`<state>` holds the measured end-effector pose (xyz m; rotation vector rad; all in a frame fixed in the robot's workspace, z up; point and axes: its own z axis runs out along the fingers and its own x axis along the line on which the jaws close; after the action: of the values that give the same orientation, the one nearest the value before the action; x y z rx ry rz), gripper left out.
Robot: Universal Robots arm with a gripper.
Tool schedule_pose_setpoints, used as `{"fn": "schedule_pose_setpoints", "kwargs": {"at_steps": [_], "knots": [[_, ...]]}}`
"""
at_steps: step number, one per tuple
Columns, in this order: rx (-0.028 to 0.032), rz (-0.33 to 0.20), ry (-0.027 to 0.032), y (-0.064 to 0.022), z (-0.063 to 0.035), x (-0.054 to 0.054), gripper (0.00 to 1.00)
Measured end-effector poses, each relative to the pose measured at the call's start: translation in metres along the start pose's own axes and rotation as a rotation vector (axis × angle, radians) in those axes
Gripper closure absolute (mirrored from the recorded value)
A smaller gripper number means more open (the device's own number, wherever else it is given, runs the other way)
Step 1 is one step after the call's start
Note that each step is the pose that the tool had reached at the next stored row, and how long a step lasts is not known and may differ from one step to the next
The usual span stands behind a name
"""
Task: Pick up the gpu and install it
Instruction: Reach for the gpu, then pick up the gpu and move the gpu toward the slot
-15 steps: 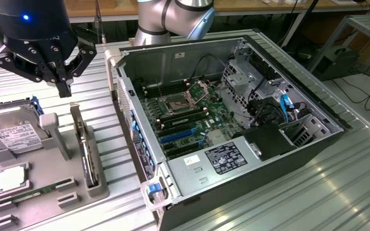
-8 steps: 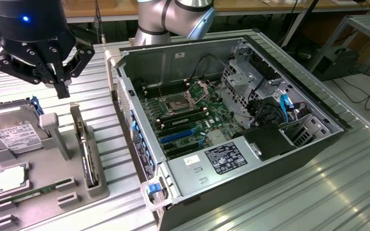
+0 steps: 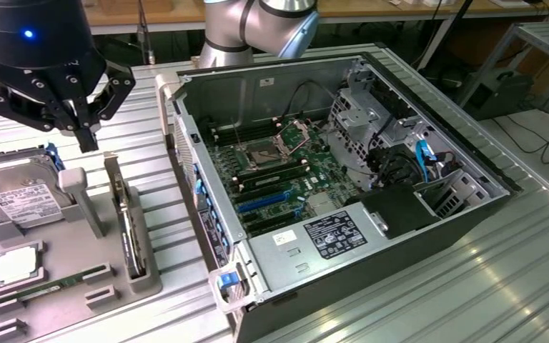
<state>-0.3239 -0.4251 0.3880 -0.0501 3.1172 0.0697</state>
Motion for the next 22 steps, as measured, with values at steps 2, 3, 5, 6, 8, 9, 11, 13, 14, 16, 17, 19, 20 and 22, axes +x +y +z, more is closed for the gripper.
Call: {"fn": "schedule_pose_setpoints", "kwargs": {"at_steps": [2, 3, 5, 6, 8, 9, 11, 13, 14, 16, 17, 19, 20, 22], "knots": [[0.0, 0.0, 0.0001, -0.0015, 0.0001, 0.0011, 0.89], [0.0, 0.0, 0.0001, -0.0027, 0.0003, 0.002, 0.89], [0.0001, 0.0, 0.0002, -0.0036, 0.0003, 0.0031, 0.89], [0.0, 0.0, 0.0001, -0.0045, 0.0003, 0.0038, 0.89], [0.0, 0.0, 0.0002, -0.005, 0.0003, 0.0045, 0.89], [0.0, 0.0, 0.0001, -0.0051, 0.0003, 0.0045, 0.89], [0.0, 0.0, 0.0001, -0.0051, 0.0003, 0.0044, 0.89], [0.0001, 0.0, 0.0002, -0.0051, 0.0002, 0.0045, 0.89], [0.0, 0.0, 0.0001, -0.0051, 0.0003, 0.0045, 0.89], [0.0, 0.0, 0.0002, -0.0051, 0.0003, 0.0045, 0.89], [0.0, 0.0, 0.0001, -0.0051, 0.0003, 0.0045, 0.89], [0.0001, 0.0, 0.0002, -0.0051, 0.0002, 0.0045, 0.89], [0.0, 0.0, 0.0001, -0.0051, 0.0003, 0.0045, 0.89], [0.0, 0.0, 0.0001, -0.0051, 0.0003, 0.0045, 0.89]]}}
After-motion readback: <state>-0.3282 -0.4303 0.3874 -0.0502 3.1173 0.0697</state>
